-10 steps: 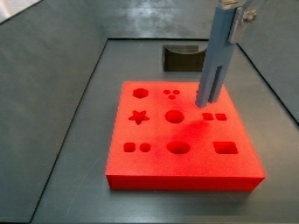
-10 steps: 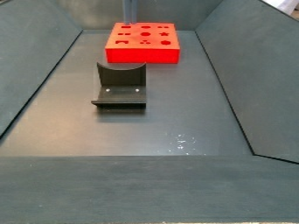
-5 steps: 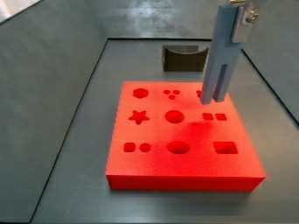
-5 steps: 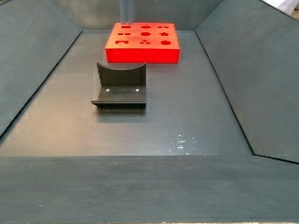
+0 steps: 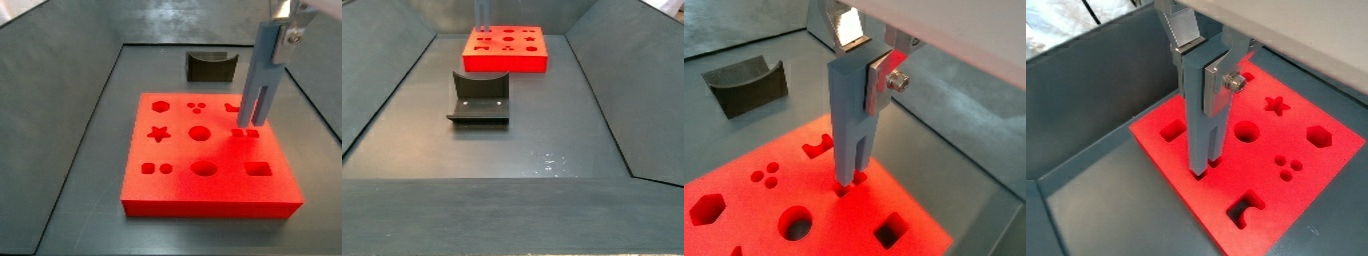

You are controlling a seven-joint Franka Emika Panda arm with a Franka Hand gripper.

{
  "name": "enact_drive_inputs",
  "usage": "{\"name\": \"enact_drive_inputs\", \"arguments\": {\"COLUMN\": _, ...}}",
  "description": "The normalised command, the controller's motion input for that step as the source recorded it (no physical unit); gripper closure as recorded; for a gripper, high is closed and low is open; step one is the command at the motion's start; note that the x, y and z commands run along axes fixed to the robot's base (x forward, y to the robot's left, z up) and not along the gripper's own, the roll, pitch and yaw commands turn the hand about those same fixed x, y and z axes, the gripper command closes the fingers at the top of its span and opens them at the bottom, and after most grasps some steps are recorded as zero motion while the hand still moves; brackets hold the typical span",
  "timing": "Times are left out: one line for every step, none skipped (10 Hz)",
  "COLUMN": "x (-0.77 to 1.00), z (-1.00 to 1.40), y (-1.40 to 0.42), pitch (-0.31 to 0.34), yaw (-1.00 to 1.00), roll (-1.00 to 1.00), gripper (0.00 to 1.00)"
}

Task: Pick up the double-square object. Move up. Move to above the board. Insert the double-square object.
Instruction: Insert the double-square object.

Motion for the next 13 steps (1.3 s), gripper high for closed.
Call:
{"name": "enact_drive_inputs", "arguments": {"x": 0.00, "z": -0.30, "y": 0.00, "pitch": 0.110, "yaw": -0.10, "roll": 0.03, "gripper": 1.00}}
{"name": "enact_drive_inputs", "arguments": {"x": 0.00, "z": -0.28, "y": 0.02, "pitch": 0.140, "yaw": -0.19, "roll": 0.00, "gripper": 1.00}}
{"name": "enact_drive_inputs", "arguments": {"x": 0.00, "z": -0.26, "y": 0.00, "pitch": 0.160, "yaw": -0.25, "roll": -0.07, "gripper": 1.00}}
{"name": "enact_drive_inputs", "arguments": {"x": 0.00, "z": -0.26, "y": 0.00, "pitch": 0.150, "yaw": -0.25, "roll": -0.10, "gripper": 1.00}}
{"name": "enact_drive_inputs", "arguments": {"x": 0.05, "z": -0.21, "y": 0.00, "pitch": 0.130, "yaw": -0.21, "roll": -0.13, "gripper": 1.00}}
{"name": "enact_drive_inputs", "arguments": {"x": 0.13, "z": -0.21, "y": 0.00, "pitch": 0.119, "yaw": -0.17, "roll": -0.17, "gripper": 1.00}}
{"name": "enact_drive_inputs", "arguments": {"x": 0.18, "z": -0.17, "y": 0.00, "pitch": 0.113, "yaw": -0.17, "roll": -0.15, "gripper": 1.00}}
{"name": "enact_drive_inputs", "arguments": {"x": 0.26, "z": -0.19, "y": -0.01, "pitch": 0.130, "yaw": -0.19, "roll": -0.08, "gripper": 1.00}}
{"name": "enact_drive_inputs", "arguments": {"x": 0.28, "z": -0.18, "y": 0.00, "pitch": 0.124, "yaw": -0.17, "roll": -0.05, "gripper": 1.00}}
{"name": "enact_drive_inputs", "arguments": {"x": 0.27, "z": -0.15, "y": 0.00, "pitch": 0.107, "yaw": -0.11, "roll": 0.00, "gripper": 1.00}}
{"name": "enact_drive_inputs", "arguments": {"x": 0.25, "z": -0.15, "y": -0.04, "pitch": 0.093, "yaw": -0.09, "roll": 0.00, "gripper": 1.00}}
{"name": "enact_drive_inputs", "arguments": {"x": 0.27, "z": -0.15, "y": -0.04, "pitch": 0.094, "yaw": -0.07, "roll": 0.00, "gripper": 1.00}}
{"name": "enact_drive_inputs", "arguments": {"x": 0.19, "z": -0.16, "y": -0.03, "pitch": 0.063, "yaw": -0.04, "roll": 0.00, "gripper": 1.00}}
